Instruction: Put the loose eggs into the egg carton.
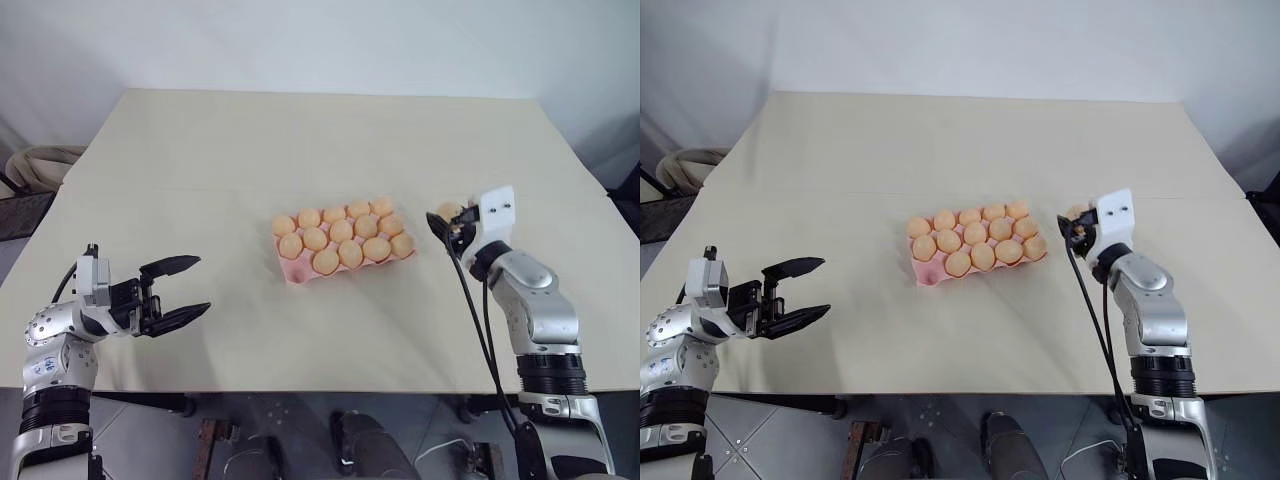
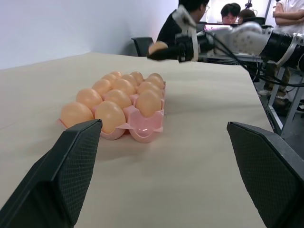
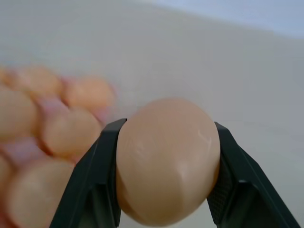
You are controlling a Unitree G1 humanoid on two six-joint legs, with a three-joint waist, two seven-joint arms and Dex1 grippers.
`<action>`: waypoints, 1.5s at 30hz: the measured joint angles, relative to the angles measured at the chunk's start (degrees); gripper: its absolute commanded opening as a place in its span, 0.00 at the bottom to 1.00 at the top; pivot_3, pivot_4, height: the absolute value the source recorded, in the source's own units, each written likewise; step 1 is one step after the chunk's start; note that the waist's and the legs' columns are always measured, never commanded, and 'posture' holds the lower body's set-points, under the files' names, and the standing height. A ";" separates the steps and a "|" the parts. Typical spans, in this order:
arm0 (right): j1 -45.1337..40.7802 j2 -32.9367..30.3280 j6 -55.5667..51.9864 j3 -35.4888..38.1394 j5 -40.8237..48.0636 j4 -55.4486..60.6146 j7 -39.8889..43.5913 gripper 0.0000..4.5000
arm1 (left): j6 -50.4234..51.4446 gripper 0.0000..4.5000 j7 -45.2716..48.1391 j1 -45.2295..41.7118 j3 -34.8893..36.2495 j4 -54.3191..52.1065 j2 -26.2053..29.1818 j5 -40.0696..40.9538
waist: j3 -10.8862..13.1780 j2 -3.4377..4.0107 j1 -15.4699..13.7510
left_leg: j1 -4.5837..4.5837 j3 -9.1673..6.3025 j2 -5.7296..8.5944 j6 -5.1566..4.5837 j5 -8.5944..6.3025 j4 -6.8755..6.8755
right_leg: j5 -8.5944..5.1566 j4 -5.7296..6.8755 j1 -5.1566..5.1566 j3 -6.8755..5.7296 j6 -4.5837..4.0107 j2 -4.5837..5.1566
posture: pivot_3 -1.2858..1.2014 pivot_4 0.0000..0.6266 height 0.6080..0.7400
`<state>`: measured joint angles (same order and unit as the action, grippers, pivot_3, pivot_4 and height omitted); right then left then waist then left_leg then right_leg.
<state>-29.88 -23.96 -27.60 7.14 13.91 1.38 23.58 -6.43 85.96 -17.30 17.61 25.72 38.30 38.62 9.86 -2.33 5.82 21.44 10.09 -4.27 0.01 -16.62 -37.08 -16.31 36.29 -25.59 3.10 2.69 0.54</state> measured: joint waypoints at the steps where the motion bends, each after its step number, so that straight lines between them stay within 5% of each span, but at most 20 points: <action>1: -0.93 0.19 -2.26 -1.20 0.73 2.09 0.44 0.40 | 0.00 1.00 0.00 -0.21 0.00 0.04 -0.09 -0.15 | 0.00 0.00 0.09 | 0.00 0.00 0.00 -0.04 -0.02 0.01 | 0.00 0.01 0.00 0.00 0.00 0.01 | 0.52 0.24 1.00; 14: -3.50 9.17 -12.81 -21.41 2.99 11.90 5.04 0.40 | -0.36 1.00 0.00 -0.78 -0.01 0.16 -1.44 -0.74 | -0.05 -0.08 0.40 | 0.09 -0.04 0.01 -0.03 -0.03 -0.02 | -0.04 0.00 -0.05 -0.09 -0.07 0.01 | 0.52 0.24 1.00; 30: -8.01 15.43 -7.10 -28.26 -3.42 0.11 6.29 0.40 | -0.58 1.00 -0.18 3.02 1.69 -3.39 -1.92 -0.68 | -0.08 -0.13 0.61 | 0.10 -0.06 -0.01 0.06 0.01 0.01 | -0.06 0.02 -0.08 -0.16 -0.10 0.02 | 0.52 0.24 1.00; 38: -8.93 16.08 -4.05 -28.77 -4.95 -2.69 8.49 0.99 | -0.58 1.00 -0.85 3.21 1.81 -4.57 -2.05 -0.69 | -0.08 -0.13 0.62 | 0.10 -0.08 -0.03 0.10 0.02 0.03 | -0.07 0.00 -0.08 -0.20 -0.11 0.02 | 0.52 0.24 1.00; 45: -8.70 13.26 -4.71 -28.08 -4.32 2.49 11.32 0.99 | -0.37 1.00 -1.70 2.98 1.78 -4.53 -1.99 -1.15 | -0.08 -0.14 0.55 | 0.11 -0.10 -0.03 0.19 0.07 0.03 | -0.07 0.00 -0.08 -0.21 -0.12 0.04 | 0.52 0.24 1.00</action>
<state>-38.58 -10.71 -32.31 -20.94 9.59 3.87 34.90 -6.80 84.26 -14.32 19.39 21.19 36.31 37.48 9.78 -2.47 6.37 21.55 9.99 -4.30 0.21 -16.56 -37.05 -16.38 36.29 -25.67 2.89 2.58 0.58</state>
